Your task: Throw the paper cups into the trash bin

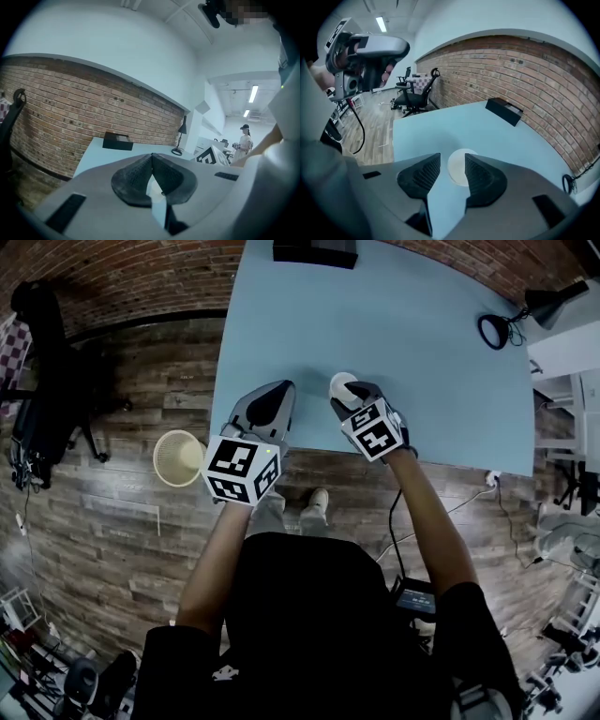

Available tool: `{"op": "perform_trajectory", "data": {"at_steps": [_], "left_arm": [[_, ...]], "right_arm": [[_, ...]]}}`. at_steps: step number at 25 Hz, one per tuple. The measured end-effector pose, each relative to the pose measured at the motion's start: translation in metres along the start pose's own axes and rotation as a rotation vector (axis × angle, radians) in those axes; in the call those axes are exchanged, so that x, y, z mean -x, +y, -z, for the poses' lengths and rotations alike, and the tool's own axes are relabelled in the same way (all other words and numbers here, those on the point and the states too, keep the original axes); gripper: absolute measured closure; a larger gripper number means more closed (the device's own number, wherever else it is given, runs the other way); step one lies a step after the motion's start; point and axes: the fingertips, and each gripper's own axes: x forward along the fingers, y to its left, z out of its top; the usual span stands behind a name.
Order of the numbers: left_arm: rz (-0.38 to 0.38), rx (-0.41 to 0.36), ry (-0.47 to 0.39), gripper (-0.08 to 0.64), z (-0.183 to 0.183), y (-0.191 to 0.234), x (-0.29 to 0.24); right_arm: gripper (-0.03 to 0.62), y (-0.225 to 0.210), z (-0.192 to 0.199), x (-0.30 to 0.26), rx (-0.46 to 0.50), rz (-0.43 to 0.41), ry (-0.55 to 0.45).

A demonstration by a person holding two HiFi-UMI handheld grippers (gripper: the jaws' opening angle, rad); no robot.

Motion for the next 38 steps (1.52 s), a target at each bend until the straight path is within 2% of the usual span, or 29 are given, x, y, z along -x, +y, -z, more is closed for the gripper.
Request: {"op": "perform_trajectory", "data": {"at_steps": [4,9,14,17,23,35,38], "left_arm": [[0.005,0.001,0.018,0.552,0.004,0.009,-0.003],[-0.010,0.009,0.034,0.552,0.010,0.024,-0.002],[-0.021,0.022,0.039,0.552,0.012,0.037,0.002],[-0.024,0.029,0.038,0.552,0.011,0.039,0.001],[-0.030,0.035,0.039,0.552,0.015,0.042,0.002],[-0.063,0.044,0.029,0.552,0.013,0.049,0.004],[-0.072,0.045,0.026,0.552,0.013,0.050,0.005]], "right_arm": [[0.437,0.000,0.014,-0.027,0.002,-0.025,0.088],[0.437,-0.003,0.024,-0.046,0.017,-0.003,0.155],[0.448,-0.002,0.017,-0.050,0.014,-0.002,0.158],[0.507,-0.002,0.016,-0.049,0.030,0.008,0.156],[0.559,-0.002,0.015,-0.050,0.032,0.020,0.158],[0.569,-0.008,0.018,-0.045,0.053,0.042,0.155],[0.569,-0.008,0.017,-0.042,0.029,0.041,0.146]]}}
